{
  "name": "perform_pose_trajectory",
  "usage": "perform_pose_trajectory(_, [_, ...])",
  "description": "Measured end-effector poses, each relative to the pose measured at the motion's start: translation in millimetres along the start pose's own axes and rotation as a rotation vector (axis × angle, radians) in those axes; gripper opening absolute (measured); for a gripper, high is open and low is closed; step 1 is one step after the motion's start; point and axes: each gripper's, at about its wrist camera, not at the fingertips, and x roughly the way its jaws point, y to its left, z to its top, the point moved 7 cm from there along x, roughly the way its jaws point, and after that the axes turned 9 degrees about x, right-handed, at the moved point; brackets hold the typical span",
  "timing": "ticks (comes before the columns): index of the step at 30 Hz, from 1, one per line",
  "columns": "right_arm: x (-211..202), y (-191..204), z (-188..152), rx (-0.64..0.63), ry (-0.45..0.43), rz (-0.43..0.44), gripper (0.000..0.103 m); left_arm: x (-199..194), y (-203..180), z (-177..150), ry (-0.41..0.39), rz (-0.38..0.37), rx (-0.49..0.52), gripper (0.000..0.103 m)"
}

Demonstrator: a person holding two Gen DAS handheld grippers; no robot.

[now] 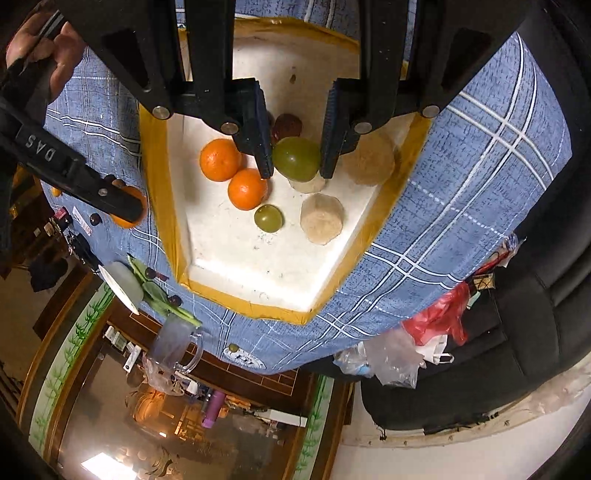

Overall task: Organize fruits
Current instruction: 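Lower the grape and orange into the white tray and open both tools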

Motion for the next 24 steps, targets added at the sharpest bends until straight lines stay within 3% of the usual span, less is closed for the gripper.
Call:
perform_pose_trajectory(9, [46,19,7,-0.055,0.058,-0.064,0.039,43,4,47,0.039,0.031,0.055,0.024])
perform_pose_trajectory(21, [73,20,1,-0.104,0.098,-0.103,0.040,67,8,61,0.059,0.038,0.053,0.026])
perform_pose_trajectory(24, [74,21,1,-0.102,0.099,-0.098,0.040,65,8,61,0.055,0.041,0.043,0.038])
